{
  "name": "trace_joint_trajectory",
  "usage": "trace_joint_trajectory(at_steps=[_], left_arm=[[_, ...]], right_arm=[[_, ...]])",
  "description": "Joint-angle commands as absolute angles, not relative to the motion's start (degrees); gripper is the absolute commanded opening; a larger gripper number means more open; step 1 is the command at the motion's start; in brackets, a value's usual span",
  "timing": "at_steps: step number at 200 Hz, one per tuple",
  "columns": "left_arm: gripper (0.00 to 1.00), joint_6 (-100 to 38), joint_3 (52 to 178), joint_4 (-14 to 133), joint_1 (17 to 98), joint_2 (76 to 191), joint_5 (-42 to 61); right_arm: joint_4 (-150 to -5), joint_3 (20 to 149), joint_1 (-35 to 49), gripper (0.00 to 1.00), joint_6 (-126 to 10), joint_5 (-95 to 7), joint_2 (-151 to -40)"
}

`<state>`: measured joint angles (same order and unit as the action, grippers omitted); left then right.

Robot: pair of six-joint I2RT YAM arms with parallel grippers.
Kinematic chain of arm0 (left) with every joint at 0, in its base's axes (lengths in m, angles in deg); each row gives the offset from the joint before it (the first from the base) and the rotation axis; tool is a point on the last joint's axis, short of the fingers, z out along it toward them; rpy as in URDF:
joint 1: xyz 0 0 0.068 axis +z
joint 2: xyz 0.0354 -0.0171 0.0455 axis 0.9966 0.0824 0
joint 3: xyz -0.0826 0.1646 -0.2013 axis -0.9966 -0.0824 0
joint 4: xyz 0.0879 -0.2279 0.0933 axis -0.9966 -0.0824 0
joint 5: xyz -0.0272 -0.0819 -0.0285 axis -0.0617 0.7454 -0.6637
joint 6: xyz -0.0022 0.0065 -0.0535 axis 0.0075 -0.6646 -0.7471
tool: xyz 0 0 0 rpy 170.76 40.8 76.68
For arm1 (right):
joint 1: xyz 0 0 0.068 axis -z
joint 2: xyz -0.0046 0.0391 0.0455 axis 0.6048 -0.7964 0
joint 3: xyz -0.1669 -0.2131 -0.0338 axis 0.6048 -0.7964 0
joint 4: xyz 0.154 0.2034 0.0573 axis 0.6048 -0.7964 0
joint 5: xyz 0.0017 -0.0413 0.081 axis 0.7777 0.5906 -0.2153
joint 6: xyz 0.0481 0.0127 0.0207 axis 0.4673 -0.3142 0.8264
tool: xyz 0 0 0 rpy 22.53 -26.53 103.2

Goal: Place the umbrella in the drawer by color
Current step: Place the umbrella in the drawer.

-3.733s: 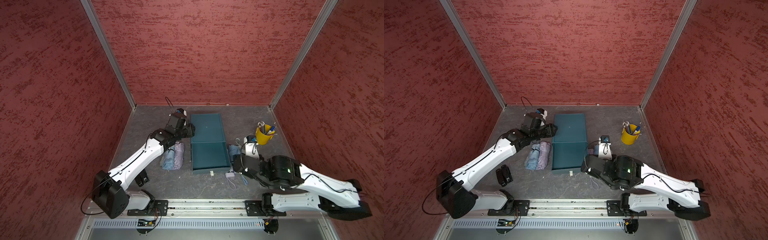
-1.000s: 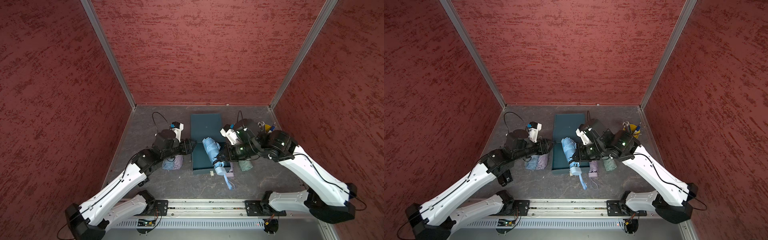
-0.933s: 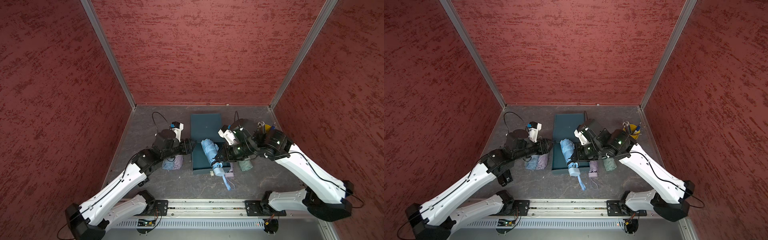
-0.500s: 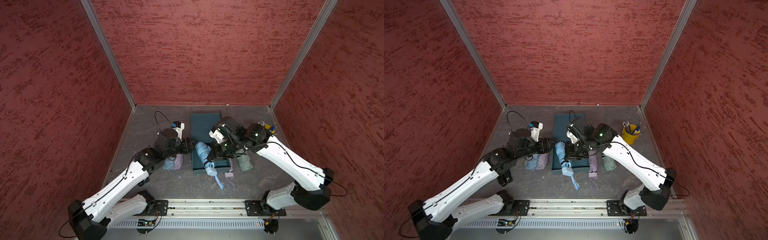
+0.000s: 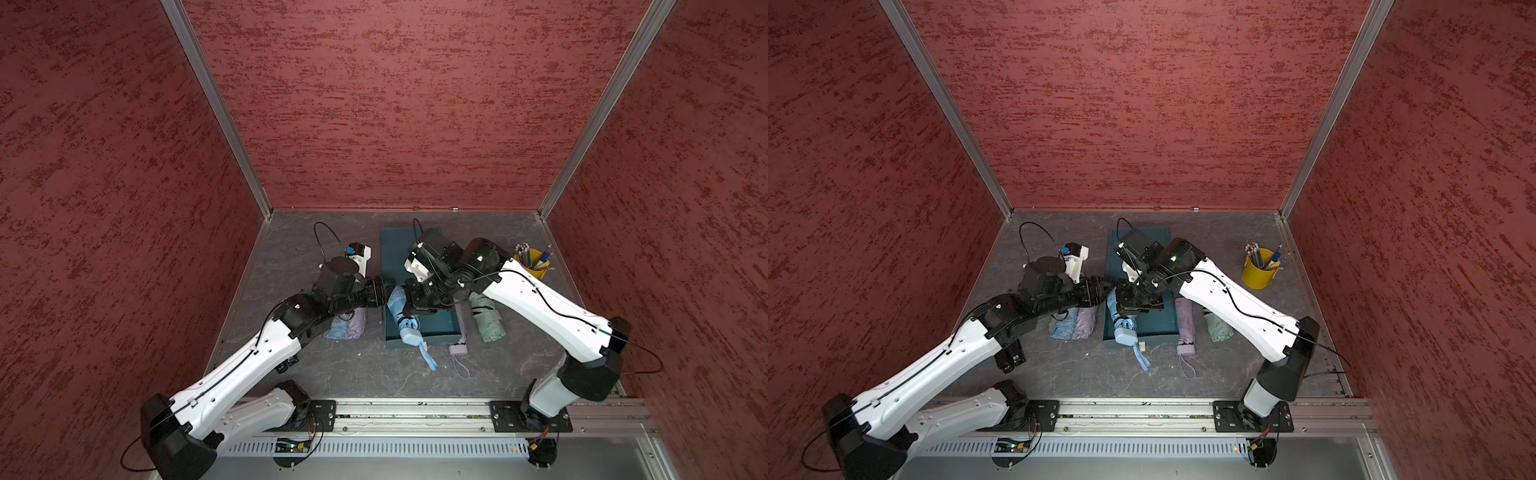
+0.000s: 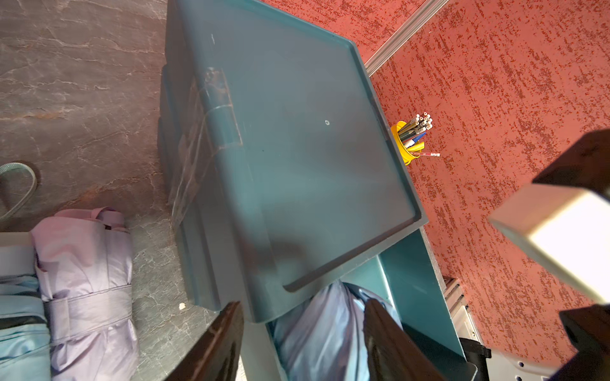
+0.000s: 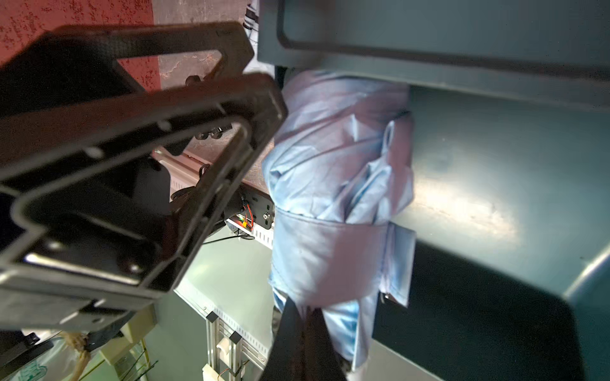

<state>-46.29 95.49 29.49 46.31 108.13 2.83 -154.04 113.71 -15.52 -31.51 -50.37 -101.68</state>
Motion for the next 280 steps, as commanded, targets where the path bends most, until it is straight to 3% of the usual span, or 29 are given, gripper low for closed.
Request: trace_joint_trajectory(at_steps=[1,84,104,127,149,162,185,244,280], left_arm=[[0.60,-44.98,95.34,30.44,46.27,108.22,3.04],[0.60,-45.13,94.83,30.61,46.25,108.56,3.37],[0.61,-44.88,94.91,30.60,46.28,108.79,3.31],[0.61,-44.94,94.81,30.59,46.42,108.82,3.03],[0.62,-45.18,94.75,30.62,46.86,108.68,3.05],[0.62,-44.98,94.94,30.27,47.13,108.66,3.06],[0.62,-44.91,95.17,29.45,47.89,108.06,2.75],[0.62,-46.64,94.88,26.96,49.43,106.76,1.80],[0.67,-48.11,94.20,22.08,52.58,104.47,-1.81]], right_arm=[[-154.45,117.83,-15.70,0.00,-33.65,-44.44,-102.64],[-150.99,117.03,-15.87,0.00,-35.22,-38.80,-105.15],[-149.74,115.76,-16.29,0.25,-35.78,-37.88,-104.84],[-148.26,114.63,-17.46,0.46,-36.59,-37.21,-104.09],[-149.74,114.63,-18.92,0.58,-37.66,-33.04,-102.95],[-151.07,113.96,-19.63,0.61,-37.84,-30.35,-101.62],[-149.92,109.58,-20.28,0.56,-37.41,-27.81,-97.68],[-139.93,99.49,-22.43,0.14,-36.17,-24.87,-92.75],[-135.91,97.46,-26.99,0.08,-35.27,-18.19,-88.97]])
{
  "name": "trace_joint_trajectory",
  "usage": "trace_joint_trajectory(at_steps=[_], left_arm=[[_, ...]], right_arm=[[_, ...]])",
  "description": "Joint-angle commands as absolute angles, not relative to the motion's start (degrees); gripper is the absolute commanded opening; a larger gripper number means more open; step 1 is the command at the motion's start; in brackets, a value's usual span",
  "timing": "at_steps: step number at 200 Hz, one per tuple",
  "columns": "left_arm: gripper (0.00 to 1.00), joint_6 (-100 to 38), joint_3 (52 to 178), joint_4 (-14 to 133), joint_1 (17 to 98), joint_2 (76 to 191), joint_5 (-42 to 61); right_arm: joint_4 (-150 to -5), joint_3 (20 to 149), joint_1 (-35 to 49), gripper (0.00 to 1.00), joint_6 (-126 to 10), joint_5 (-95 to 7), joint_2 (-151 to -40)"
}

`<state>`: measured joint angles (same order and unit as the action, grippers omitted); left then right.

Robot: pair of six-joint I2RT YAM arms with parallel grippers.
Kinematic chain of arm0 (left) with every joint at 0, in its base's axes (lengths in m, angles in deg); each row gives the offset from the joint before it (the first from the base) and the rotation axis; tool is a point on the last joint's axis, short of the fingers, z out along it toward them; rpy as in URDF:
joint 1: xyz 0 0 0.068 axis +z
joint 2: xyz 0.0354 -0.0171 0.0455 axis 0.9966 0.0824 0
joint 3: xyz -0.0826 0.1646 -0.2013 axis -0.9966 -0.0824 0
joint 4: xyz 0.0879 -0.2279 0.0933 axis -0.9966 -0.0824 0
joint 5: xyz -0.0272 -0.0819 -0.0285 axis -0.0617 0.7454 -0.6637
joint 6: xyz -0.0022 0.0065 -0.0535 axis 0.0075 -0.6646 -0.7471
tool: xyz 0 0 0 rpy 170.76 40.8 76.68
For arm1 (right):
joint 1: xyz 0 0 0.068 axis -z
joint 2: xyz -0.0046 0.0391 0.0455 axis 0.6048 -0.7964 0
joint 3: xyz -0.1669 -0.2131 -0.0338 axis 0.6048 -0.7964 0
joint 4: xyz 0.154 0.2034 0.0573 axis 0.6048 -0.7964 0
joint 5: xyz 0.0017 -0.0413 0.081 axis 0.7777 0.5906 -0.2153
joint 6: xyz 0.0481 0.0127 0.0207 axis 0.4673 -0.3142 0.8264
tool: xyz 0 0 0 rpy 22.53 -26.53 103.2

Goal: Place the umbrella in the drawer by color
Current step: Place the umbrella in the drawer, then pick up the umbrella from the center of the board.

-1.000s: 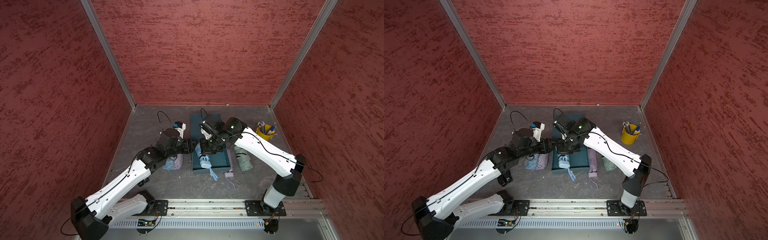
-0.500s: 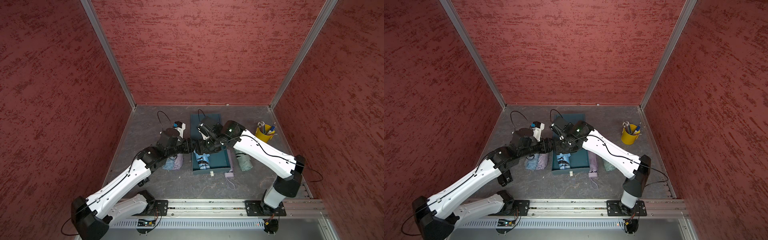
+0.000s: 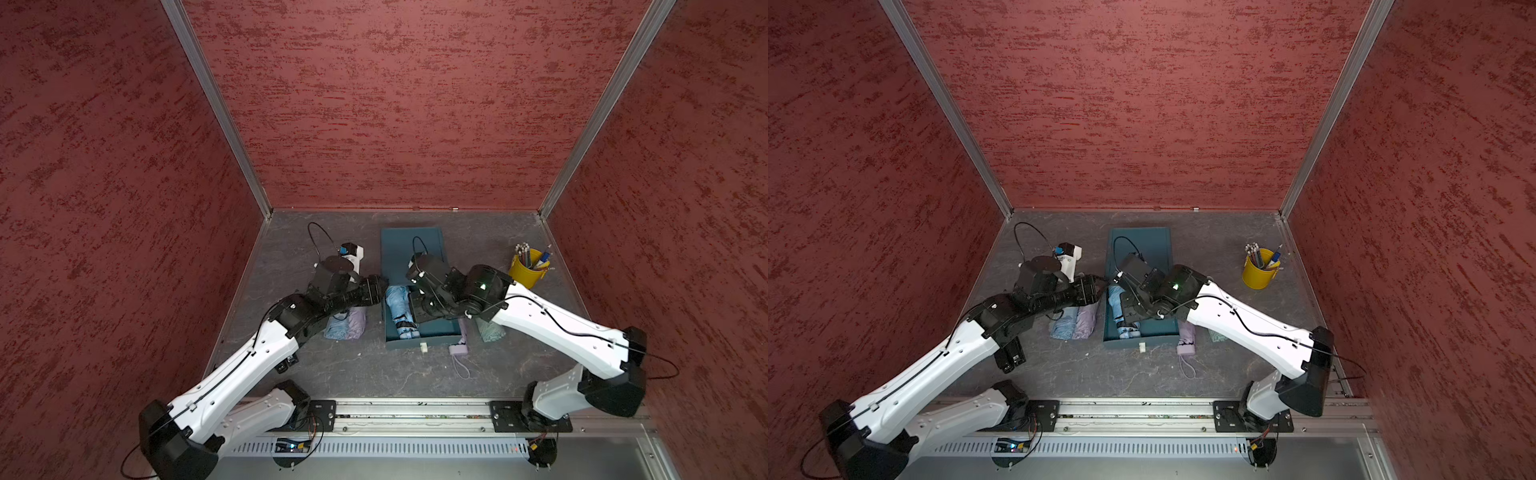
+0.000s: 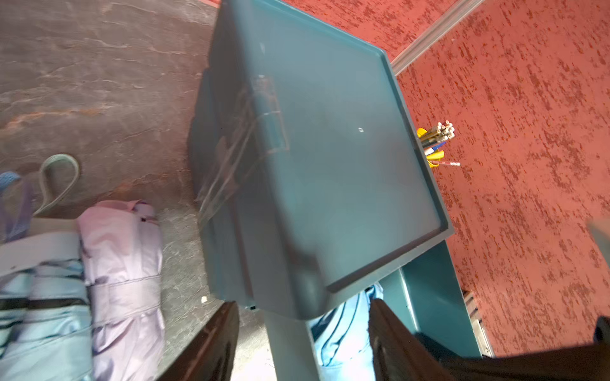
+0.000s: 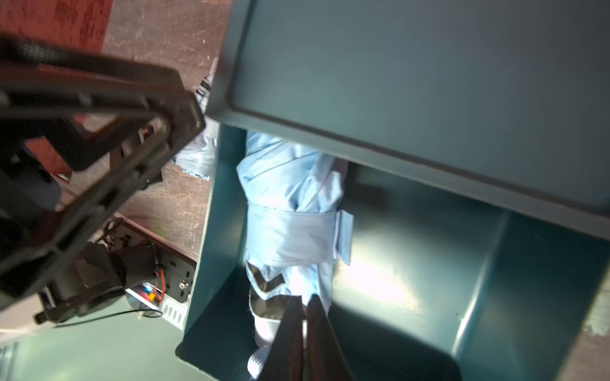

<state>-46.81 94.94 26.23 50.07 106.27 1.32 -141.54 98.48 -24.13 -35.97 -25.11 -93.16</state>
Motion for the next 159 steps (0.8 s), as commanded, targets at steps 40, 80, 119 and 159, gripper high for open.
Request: trace_joint_trajectory(at_steps=[40,80,119,159], left_arm=[[0.67,-49.30,93.36,17.61,62.06,103.21,0.15],[0.73,-46.93,91.98,12.29,64.44,100.92,-1.08],[0.76,-48.17,87.71,10.28,64.44,100.92,-0.12],[0.77,-51.56,84.14,8.47,64.52,101.40,-4.74]], right_arm=[[-128.70,89.99,-31.22,0.19,-34.36,-14.69,-82.36],[-124.14,81.31,-32.09,0.43,-33.06,-13.34,-74.69],[-121.43,77.83,-32.09,0.48,-32.79,-15.71,-71.54],[-121.82,78.97,-32.33,0.50,-33.33,-17.43,-72.91]])
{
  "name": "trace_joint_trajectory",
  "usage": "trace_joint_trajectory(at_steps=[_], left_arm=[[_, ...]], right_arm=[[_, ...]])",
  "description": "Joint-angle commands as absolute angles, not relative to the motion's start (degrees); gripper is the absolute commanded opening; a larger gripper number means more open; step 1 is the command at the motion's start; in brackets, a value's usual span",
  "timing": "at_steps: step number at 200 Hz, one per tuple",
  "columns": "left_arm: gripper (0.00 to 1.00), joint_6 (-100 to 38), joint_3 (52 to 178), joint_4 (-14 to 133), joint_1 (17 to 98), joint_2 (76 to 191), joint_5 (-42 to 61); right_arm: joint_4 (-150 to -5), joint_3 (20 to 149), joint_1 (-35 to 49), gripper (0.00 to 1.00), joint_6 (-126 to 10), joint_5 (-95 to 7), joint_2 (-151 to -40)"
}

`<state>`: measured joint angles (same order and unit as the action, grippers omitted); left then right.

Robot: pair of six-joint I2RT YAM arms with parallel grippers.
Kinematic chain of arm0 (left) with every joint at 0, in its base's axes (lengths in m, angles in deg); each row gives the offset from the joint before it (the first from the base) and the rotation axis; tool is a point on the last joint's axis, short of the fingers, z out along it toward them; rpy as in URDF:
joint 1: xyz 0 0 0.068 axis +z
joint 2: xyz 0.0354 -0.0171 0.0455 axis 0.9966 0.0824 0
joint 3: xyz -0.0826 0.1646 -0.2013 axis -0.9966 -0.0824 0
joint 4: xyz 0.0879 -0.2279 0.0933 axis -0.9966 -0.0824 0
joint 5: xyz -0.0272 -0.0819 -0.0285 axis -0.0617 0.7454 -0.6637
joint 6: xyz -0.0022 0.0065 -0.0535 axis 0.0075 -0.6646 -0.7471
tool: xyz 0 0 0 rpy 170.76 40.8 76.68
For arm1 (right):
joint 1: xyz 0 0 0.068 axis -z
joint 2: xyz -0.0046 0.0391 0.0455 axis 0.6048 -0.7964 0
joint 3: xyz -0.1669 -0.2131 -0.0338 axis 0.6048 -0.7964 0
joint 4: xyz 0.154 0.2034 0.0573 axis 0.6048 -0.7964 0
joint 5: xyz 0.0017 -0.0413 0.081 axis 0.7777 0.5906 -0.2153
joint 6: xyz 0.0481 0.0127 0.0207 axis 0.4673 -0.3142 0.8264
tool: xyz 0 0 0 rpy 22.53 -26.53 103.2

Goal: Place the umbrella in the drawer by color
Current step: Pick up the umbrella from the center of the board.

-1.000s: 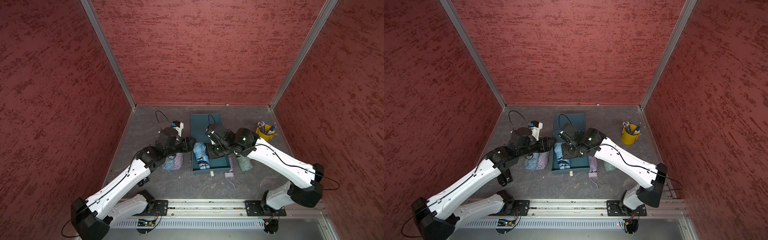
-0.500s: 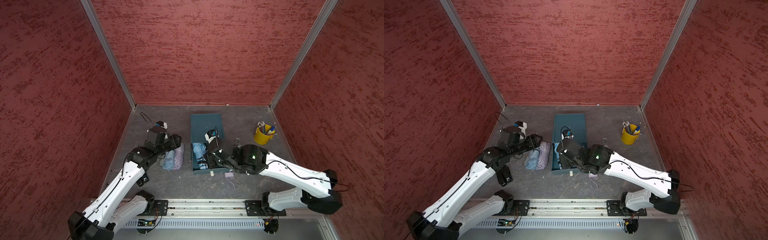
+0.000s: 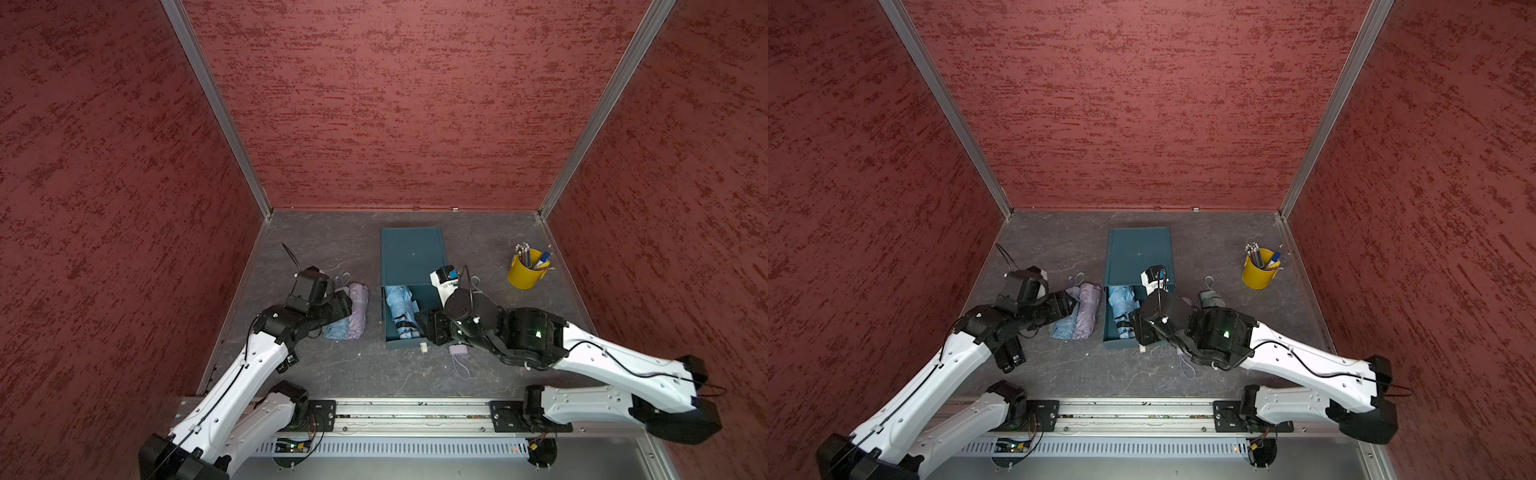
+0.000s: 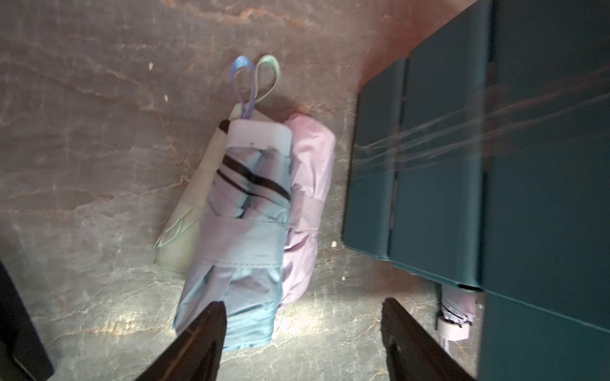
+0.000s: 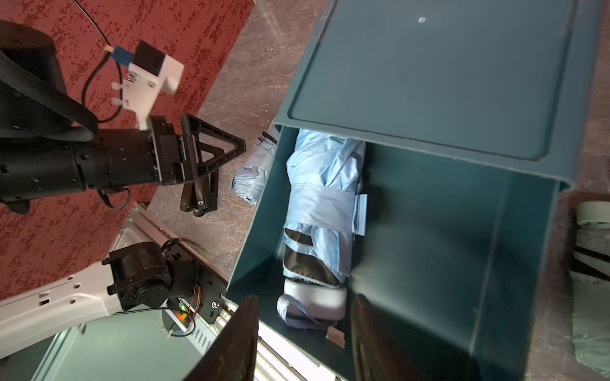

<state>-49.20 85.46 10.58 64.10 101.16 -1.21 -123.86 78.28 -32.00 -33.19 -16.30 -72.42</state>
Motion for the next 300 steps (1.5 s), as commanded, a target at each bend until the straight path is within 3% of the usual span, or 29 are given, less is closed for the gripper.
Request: trace_joint_trajectory(at_steps=[1,45,87,214,257,277,300], left_arm=[[0.77,-51.64,84.07,8.38,64.53,101.46,-4.78],[0.76,-53.43,80.77,11.22,64.42,102.84,-4.04],[0.68,-53.94,81.93,14.20,64.43,108.78,-4.32],[0.31,-52.18,82.60,14.09,64.34,110.81,-7.02],[0.15,-51.82,83.19,14.17,64.34,110.93,-7.02],[0.00,-51.13,83.78,14.22,64.30,110.91,-7.03],[0.00,-50.10,84.63,14.00,64.27,109.66,-7.02]], right_arm=[[-121.81,79.04,-32.32,0.50,-33.32,-17.43,-72.96],[-120.00,79.45,-32.40,0.50,-33.74,-20.02,-73.19],[-119.05,79.02,-32.48,0.50,-32.53,-20.59,-73.26],[-119.78,79.82,-32.57,0.51,-32.43,-20.11,-73.39],[-120.64,78.88,-32.62,0.51,-31.73,-19.29,-71.85],[-120.84,77.93,-32.57,0.51,-31.29,-18.56,-70.64],[-120.86,77.00,-32.57,0.52,-30.87,-18.14,-69.12]])
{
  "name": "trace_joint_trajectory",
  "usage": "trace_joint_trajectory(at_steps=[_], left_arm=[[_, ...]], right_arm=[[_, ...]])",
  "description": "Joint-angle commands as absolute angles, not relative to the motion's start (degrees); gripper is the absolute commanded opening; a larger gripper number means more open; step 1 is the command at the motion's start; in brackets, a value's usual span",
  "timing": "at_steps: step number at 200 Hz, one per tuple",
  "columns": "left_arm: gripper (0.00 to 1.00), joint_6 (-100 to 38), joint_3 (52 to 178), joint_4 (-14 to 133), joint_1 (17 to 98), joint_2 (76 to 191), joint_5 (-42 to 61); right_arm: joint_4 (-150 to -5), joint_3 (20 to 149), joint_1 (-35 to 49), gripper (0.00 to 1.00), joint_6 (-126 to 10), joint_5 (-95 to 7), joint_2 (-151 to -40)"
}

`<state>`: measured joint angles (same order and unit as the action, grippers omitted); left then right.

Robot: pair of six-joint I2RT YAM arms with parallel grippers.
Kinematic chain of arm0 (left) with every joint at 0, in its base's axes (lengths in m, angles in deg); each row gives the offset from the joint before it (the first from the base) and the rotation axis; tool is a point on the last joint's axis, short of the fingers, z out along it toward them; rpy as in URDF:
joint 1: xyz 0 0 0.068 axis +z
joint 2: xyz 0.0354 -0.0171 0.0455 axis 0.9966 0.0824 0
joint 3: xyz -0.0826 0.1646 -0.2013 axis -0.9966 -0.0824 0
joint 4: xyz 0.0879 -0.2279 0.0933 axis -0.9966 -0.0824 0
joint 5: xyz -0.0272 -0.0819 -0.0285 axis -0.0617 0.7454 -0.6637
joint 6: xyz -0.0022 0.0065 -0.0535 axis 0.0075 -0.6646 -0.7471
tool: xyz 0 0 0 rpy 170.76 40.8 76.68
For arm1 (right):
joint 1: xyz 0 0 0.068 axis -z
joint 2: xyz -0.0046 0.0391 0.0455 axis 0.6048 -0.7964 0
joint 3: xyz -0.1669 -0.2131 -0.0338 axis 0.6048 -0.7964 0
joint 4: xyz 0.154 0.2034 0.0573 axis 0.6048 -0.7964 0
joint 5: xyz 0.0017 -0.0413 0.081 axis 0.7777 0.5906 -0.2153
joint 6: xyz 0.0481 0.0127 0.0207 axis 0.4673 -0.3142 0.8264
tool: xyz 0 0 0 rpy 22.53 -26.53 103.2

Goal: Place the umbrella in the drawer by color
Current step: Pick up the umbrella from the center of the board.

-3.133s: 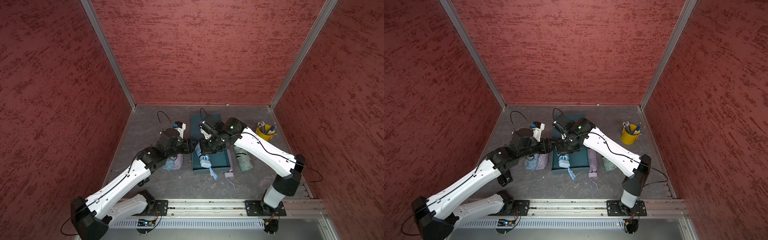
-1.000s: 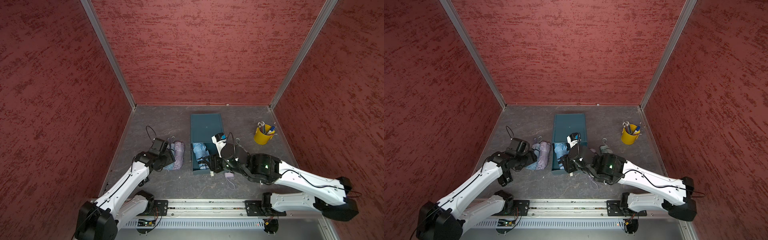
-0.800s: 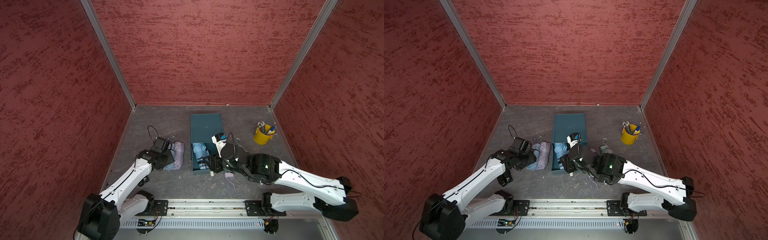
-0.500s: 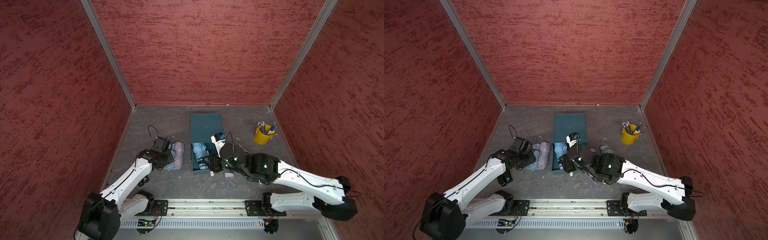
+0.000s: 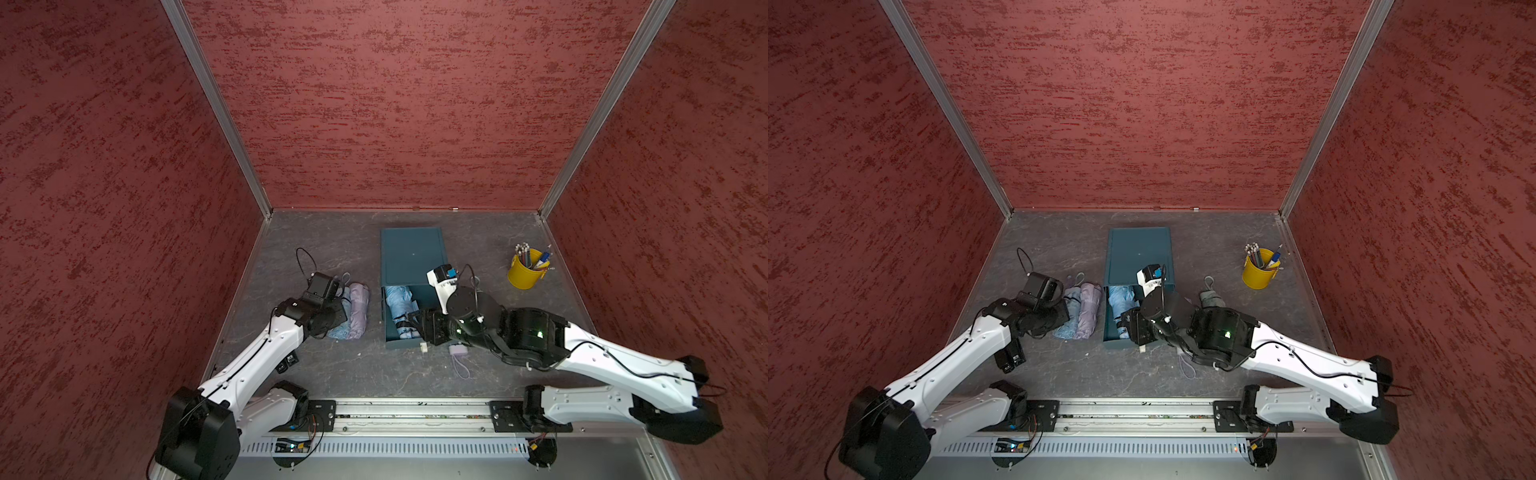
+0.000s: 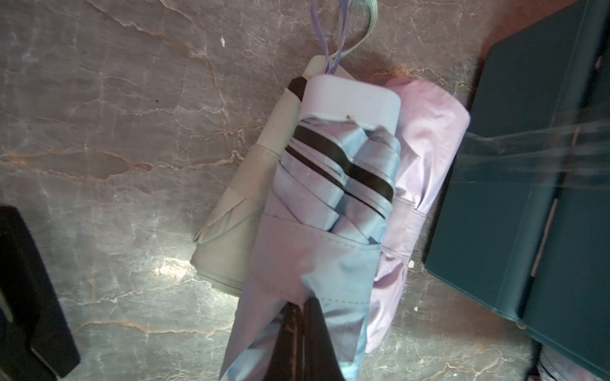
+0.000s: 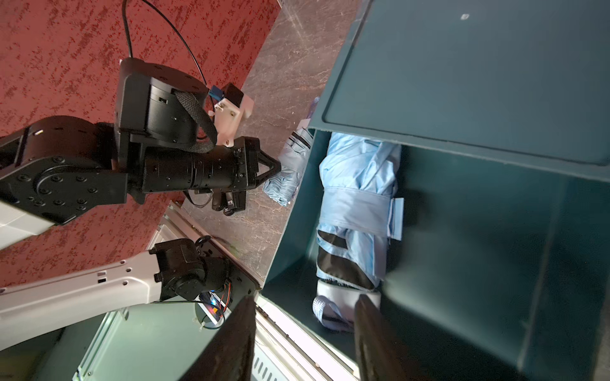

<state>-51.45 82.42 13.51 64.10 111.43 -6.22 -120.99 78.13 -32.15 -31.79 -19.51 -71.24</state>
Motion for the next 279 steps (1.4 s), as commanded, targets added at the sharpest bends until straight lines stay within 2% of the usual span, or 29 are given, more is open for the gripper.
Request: trace_joint_trajectory(at_steps=[1,47,114,138,151,180,210,245,279], left_arm=[[0.00,-50.03,84.71,14.04,64.27,109.55,-7.02],[0.00,-48.29,87.19,13.37,64.57,102.54,-7.36],[0.00,-53.85,87.41,22.71,66.78,88.08,2.98],[0.00,-56.14,87.44,27.25,66.95,83.92,6.68],[0.00,-57.54,87.76,29.83,67.10,82.05,8.80],[0.00,-62.34,87.07,37.72,67.08,79.12,12.86],[0.00,-68.97,82.00,53.74,67.06,76.81,18.72],[0.00,-74.87,76.31,69.87,67.02,74.66,21.07],[0.00,-77.71,74.18,76.91,66.90,75.47,22.68]], right_arm=[[-120.85,77.00,-32.57,0.52,-30.86,-18.14,-69.09],[-120.44,77.34,-32.57,0.52,-31.44,-19.09,-68.62],[-117.23,80.66,-32.56,0.54,-33.37,-22.61,-72.75],[-114.70,81.59,-32.57,0.59,-33.79,-24.56,-73.95],[-113.37,82.48,-32.57,0.65,-34.16,-25.61,-74.69],[-111.36,86.07,-32.56,0.72,-34.93,-27.81,-77.80],[-108.75,89.06,-32.64,0.75,-35.26,-29.95,-81.07],[-107.97,90.12,-32.57,0.77,-35.06,-27.32,-81.75],[-104.28,87.08,-32.47,0.84,-34.44,-25.04,-79.52]])
